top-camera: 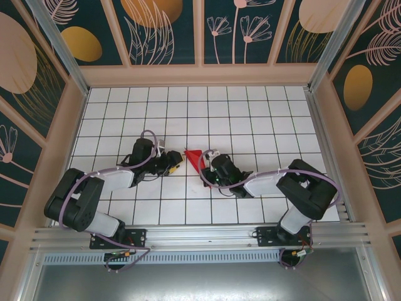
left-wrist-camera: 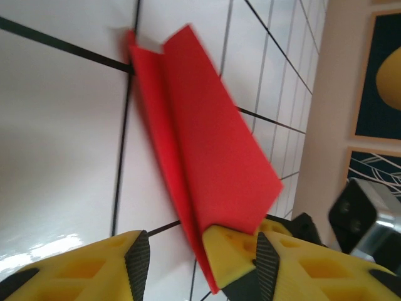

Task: Fold a paper plane with a square sheet of paper (pick it up from the middle)
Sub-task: Fold the wing for the fifth time at the center of the table.

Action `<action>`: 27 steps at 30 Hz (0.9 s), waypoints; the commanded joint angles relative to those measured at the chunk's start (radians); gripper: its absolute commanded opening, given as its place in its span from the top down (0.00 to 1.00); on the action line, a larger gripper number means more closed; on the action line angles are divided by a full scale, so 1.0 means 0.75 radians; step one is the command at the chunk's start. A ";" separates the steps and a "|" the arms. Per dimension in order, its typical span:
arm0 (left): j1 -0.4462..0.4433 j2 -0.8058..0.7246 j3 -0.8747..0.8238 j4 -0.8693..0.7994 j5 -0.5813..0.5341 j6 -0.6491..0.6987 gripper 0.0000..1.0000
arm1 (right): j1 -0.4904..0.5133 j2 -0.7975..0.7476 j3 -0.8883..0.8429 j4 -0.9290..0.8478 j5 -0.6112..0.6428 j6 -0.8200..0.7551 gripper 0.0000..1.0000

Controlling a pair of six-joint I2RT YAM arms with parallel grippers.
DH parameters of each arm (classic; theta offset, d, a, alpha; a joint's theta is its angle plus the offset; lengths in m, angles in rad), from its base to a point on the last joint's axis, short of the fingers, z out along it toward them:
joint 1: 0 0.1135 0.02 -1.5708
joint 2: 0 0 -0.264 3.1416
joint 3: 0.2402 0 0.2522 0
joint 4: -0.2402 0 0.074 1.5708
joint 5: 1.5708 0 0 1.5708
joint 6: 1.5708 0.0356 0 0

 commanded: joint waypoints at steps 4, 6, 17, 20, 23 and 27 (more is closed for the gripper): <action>-0.055 0.074 -0.015 0.203 0.049 -0.064 0.57 | -0.040 -0.025 -0.053 0.125 -0.141 0.079 0.91; -0.064 0.085 -0.014 0.227 0.055 -0.075 0.60 | -0.047 -0.016 -0.057 0.137 -0.159 0.090 0.91; -0.101 0.145 -0.006 0.265 0.092 -0.067 0.66 | -0.096 0.023 -0.073 0.230 -0.306 0.148 0.94; -0.107 0.159 -0.006 0.285 0.096 -0.071 0.67 | -0.100 0.030 -0.069 0.234 -0.320 0.153 0.95; -0.111 0.165 -0.004 0.299 0.104 -0.077 0.68 | -0.105 0.044 -0.067 0.232 -0.338 0.160 0.95; -0.118 0.178 -0.002 0.315 0.107 -0.078 0.69 | -0.112 0.075 -0.060 0.235 -0.368 0.180 0.96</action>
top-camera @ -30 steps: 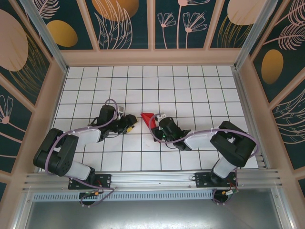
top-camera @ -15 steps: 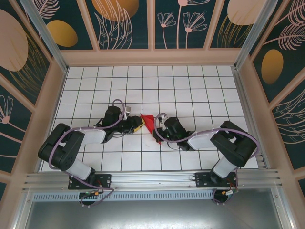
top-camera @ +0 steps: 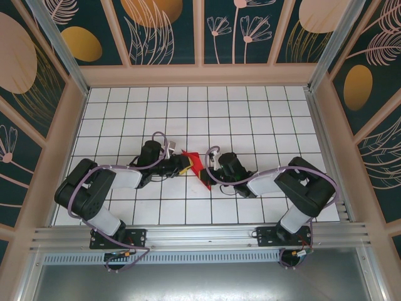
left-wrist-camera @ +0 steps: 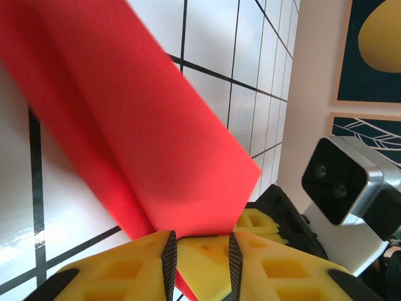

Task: Fold a paper plane with a square sheet of paper (pick it up from the middle)
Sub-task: Fold the wing for the fifth time at the center of the table.

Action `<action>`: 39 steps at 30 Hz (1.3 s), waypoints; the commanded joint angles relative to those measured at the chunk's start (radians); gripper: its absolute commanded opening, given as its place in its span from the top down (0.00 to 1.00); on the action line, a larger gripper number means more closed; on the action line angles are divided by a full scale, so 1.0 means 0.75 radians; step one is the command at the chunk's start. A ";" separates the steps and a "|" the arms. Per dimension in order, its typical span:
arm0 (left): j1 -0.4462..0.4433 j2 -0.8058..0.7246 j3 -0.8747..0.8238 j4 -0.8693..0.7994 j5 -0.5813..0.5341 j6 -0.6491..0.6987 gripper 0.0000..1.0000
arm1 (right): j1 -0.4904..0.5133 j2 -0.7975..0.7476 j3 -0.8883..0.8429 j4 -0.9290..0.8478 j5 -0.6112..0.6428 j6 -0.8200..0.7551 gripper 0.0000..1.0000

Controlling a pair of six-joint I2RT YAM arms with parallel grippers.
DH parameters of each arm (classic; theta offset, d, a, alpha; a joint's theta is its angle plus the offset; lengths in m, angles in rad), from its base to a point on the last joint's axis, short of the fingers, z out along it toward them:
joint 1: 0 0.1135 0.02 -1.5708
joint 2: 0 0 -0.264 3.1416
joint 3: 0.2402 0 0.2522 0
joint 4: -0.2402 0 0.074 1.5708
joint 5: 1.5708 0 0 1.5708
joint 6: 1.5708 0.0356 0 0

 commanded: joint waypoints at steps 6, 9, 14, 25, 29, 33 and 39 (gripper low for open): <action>-0.019 0.046 -0.009 0.091 0.036 -0.017 0.70 | -0.022 0.080 0.018 0.044 -0.090 0.059 0.96; -0.023 0.056 -0.011 0.100 0.037 -0.019 0.71 | -0.024 0.091 0.023 0.040 -0.100 0.064 0.95; -0.025 0.085 -0.002 0.114 0.041 -0.022 0.71 | -0.034 0.107 0.028 0.030 -0.121 0.071 0.95; -0.039 0.141 0.028 0.111 0.037 -0.019 0.73 | -0.049 0.153 0.058 -0.006 -0.166 0.083 0.95; -0.042 0.141 0.036 0.110 0.036 -0.015 0.74 | -0.051 0.158 0.066 -0.021 -0.166 0.080 0.96; -0.050 0.199 0.065 0.109 0.028 -0.017 0.77 | -0.053 0.164 0.069 -0.027 -0.167 0.078 0.96; -0.059 0.232 0.092 0.064 -0.018 0.002 0.80 | -0.055 0.167 0.074 -0.037 -0.166 0.080 0.95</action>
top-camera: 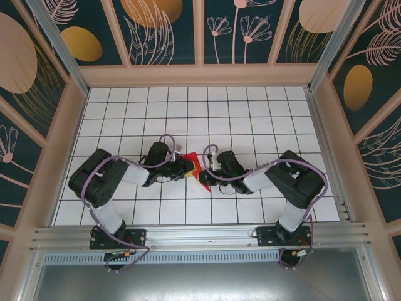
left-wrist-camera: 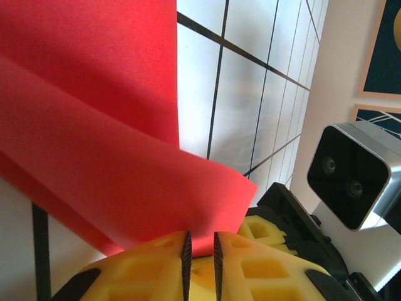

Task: Fold a paper plane with a square sheet of paper (pick it up from the middle)
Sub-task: Fold the wing for the fifth time at the center of the table.

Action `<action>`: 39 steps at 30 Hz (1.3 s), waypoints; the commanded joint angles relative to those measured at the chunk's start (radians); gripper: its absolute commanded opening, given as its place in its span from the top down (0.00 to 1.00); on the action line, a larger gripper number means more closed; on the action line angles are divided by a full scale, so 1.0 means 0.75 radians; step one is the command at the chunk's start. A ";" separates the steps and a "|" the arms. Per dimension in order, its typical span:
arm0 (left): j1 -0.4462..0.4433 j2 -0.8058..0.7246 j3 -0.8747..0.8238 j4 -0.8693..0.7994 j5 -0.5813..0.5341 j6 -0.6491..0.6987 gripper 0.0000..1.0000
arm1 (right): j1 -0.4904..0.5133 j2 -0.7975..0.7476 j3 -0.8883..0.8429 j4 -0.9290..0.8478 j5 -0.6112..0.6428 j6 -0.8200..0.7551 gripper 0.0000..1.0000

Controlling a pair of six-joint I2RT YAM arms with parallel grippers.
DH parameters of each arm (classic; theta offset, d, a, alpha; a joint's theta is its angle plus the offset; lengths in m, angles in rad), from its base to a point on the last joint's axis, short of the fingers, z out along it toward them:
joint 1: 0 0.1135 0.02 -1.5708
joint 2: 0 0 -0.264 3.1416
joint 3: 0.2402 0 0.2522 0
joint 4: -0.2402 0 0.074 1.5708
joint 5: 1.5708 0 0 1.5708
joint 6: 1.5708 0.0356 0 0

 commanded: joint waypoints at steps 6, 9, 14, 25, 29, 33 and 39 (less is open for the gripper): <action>-0.008 0.039 0.026 -0.046 -0.057 0.028 0.81 | -0.011 0.031 0.019 -0.040 -0.014 0.019 0.92; -0.007 0.045 0.020 -0.064 -0.070 0.034 0.82 | -0.011 0.032 0.028 -0.055 -0.025 0.022 0.90; -0.007 0.046 0.015 -0.090 -0.094 0.043 0.83 | -0.013 0.033 0.048 -0.085 -0.047 0.033 0.87; -0.007 0.059 0.013 -0.118 -0.118 0.062 0.84 | -0.027 -0.040 0.089 -0.187 -0.103 0.063 0.79; -0.008 0.065 0.011 -0.119 -0.120 0.062 0.84 | -0.027 -0.081 0.108 -0.253 -0.114 0.058 0.74; -0.008 0.064 0.005 -0.119 -0.122 0.063 0.84 | -0.027 -0.126 0.128 -0.360 -0.109 0.053 0.73; -0.007 0.064 -0.005 -0.113 -0.120 0.063 0.85 | -0.027 -0.172 0.128 -0.461 -0.085 0.044 0.74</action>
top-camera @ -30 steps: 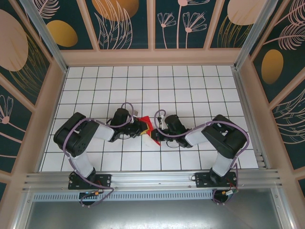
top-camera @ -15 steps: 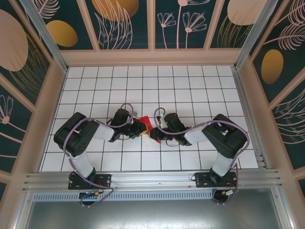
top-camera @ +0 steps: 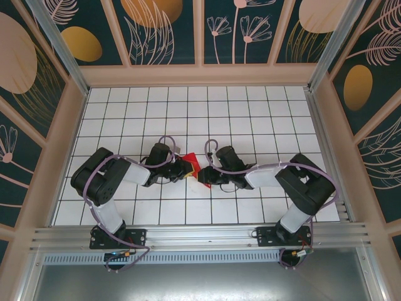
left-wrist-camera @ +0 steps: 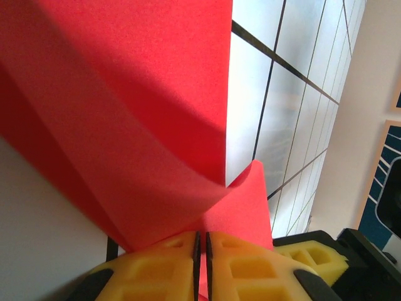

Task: Fold a paper plane with a square sheet of paper (pick it up from the middle)
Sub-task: Fold the wing for the fifth time at the center of the table.

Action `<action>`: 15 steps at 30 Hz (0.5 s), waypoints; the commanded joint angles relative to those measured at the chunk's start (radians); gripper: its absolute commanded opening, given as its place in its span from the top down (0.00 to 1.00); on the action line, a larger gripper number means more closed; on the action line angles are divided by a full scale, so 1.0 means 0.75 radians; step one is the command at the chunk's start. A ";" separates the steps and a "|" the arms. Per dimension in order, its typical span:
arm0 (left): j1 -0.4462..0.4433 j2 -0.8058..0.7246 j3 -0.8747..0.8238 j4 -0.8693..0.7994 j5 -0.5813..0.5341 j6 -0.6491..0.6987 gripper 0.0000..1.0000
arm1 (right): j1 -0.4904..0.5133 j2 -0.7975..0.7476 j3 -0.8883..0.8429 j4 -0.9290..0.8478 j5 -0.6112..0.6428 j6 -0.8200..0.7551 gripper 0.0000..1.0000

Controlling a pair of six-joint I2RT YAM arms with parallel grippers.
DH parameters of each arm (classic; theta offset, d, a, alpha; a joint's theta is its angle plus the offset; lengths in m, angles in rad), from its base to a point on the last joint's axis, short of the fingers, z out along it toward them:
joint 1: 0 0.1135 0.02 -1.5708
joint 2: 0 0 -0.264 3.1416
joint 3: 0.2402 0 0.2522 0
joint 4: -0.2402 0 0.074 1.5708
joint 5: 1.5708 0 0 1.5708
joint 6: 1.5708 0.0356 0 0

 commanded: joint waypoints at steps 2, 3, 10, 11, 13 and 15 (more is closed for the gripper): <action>-0.005 0.035 -0.013 -0.036 -0.033 0.031 0.85 | -0.010 -0.028 0.024 -0.091 0.005 -0.012 0.76; -0.006 0.034 -0.015 -0.035 -0.034 0.030 0.85 | -0.010 -0.023 0.020 -0.091 0.005 -0.012 0.76; -0.007 0.027 -0.016 -0.036 -0.033 0.029 0.85 | -0.010 0.030 0.009 -0.096 0.009 -0.022 0.83; -0.007 0.026 -0.016 -0.038 -0.034 0.028 0.85 | -0.010 0.039 0.009 -0.094 0.011 -0.023 0.83; -0.007 0.017 -0.013 -0.040 -0.032 0.031 0.85 | -0.010 0.064 0.011 -0.096 0.011 -0.029 0.86; -0.006 0.005 -0.003 -0.064 -0.039 0.044 0.85 | -0.010 0.090 0.014 -0.098 0.012 -0.034 0.88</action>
